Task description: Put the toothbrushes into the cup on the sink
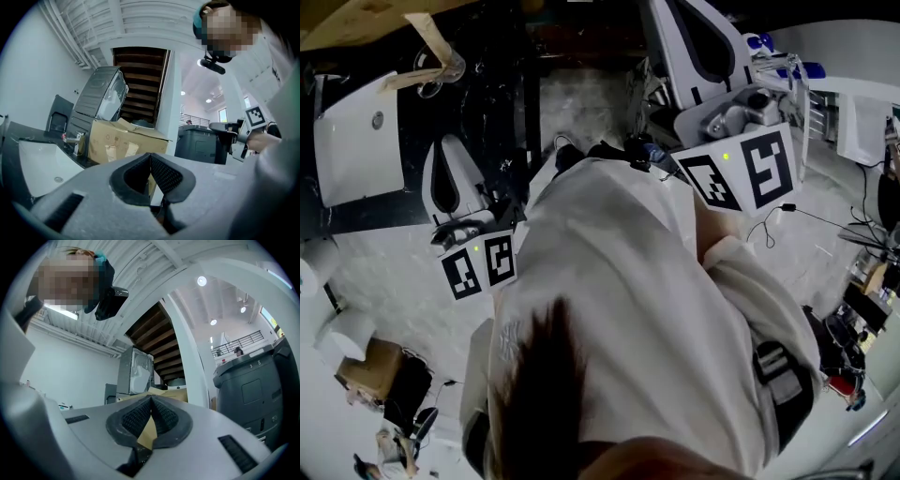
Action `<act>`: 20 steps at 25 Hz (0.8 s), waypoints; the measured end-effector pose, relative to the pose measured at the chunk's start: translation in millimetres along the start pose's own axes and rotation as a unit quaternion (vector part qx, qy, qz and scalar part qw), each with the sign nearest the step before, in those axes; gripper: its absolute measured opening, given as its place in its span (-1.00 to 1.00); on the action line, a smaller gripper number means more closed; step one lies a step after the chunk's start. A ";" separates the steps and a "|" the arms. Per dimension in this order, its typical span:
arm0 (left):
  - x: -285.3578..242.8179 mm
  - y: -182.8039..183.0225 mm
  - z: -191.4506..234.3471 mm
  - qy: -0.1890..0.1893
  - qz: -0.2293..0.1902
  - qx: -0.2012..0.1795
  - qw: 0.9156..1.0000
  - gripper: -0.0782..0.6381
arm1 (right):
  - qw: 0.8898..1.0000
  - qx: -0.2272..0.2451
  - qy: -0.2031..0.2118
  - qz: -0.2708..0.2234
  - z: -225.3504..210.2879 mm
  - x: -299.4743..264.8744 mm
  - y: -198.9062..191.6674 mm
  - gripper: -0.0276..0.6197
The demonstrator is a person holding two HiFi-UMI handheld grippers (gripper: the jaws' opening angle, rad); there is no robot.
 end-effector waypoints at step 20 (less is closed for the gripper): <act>84.9 -3.3 -61.3 0.020 -0.009 0.016 1.000 -0.74 | 0.995 -0.042 -0.078 0.049 -7.5 172.8 9.2 -0.88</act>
Point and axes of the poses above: the fingertips, and each gripper's own axes: x backward along the fingers, z to its left, y out of its top, the point moved 3 cm from there along x, backward along the fingers, and after that the axes turned 13 degrees about y, right-handed, at the moved point
